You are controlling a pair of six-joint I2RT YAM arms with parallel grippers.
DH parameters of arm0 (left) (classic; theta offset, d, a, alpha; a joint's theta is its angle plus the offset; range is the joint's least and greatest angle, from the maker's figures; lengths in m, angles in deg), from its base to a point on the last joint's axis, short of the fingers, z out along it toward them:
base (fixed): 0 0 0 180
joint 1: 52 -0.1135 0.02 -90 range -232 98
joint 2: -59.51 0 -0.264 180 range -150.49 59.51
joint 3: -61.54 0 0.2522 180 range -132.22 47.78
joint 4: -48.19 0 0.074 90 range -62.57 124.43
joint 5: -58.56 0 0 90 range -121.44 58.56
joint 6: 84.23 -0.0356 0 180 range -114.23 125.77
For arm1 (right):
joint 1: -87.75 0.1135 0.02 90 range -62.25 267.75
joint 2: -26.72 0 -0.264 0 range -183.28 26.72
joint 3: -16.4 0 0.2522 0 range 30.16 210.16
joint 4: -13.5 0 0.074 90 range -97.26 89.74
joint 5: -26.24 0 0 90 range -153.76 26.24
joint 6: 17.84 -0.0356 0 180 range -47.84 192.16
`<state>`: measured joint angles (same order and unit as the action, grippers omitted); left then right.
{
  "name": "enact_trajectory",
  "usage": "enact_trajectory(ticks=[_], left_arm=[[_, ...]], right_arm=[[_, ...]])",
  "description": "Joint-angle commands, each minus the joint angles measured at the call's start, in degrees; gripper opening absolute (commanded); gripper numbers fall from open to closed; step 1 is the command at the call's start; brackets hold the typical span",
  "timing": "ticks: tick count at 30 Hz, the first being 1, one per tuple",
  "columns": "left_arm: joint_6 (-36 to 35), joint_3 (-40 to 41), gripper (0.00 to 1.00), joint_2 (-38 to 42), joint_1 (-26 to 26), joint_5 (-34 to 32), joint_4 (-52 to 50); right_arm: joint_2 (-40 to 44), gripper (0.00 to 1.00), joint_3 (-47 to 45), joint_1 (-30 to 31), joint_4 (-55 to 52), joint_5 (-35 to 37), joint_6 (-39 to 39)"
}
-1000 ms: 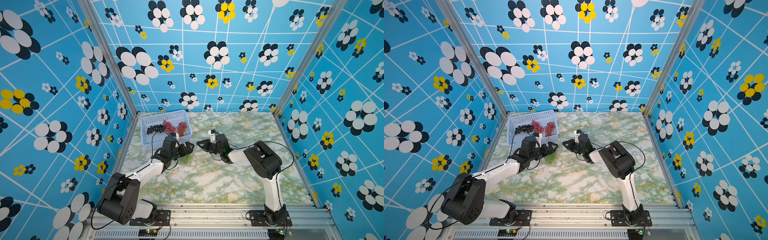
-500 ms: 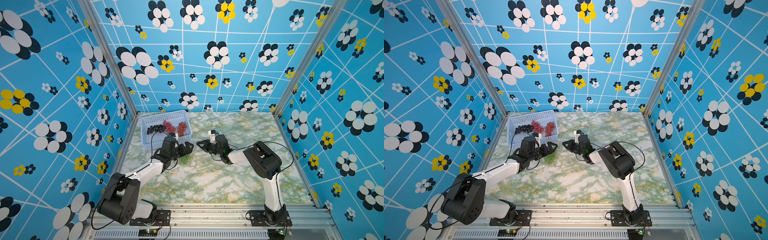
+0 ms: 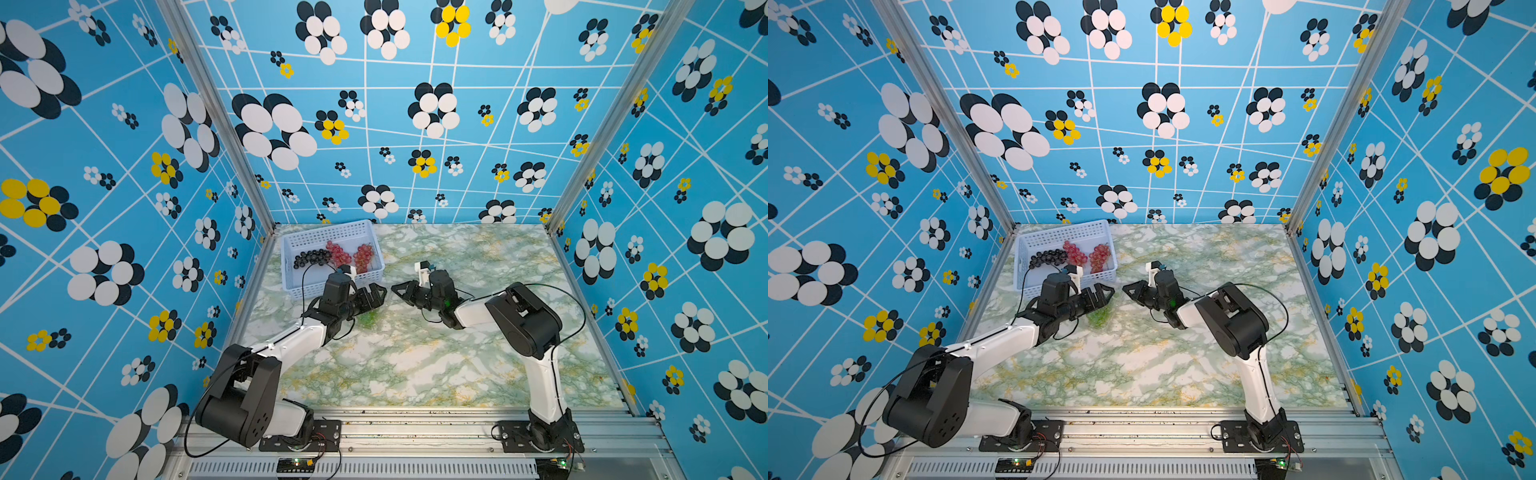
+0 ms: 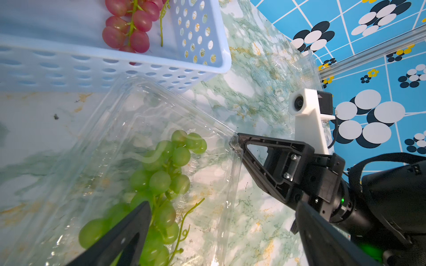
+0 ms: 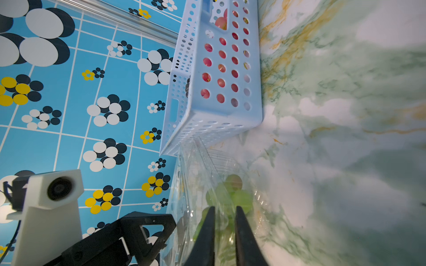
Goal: Pack grapes into containers
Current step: Close the packing box at the center of the board.
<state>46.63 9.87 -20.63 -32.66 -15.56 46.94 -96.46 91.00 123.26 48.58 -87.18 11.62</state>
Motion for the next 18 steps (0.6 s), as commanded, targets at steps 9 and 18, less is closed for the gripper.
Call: enact_trajectory(ticks=[9, 18], left_arm=[[-0.8, 1.6, 1.0, -1.7, -1.4, 0.8, -1.9], [-0.9, 2.1, 1.0, -0.9, -2.1, 1.2, -2.1]], right_arm=[[-3.8, 0.12, -0.4, 2.5, -5.9, 0.9, 1.5], [-3.4, 0.14, -0.7, 3.5, -6.5, 2.1, 2.5]])
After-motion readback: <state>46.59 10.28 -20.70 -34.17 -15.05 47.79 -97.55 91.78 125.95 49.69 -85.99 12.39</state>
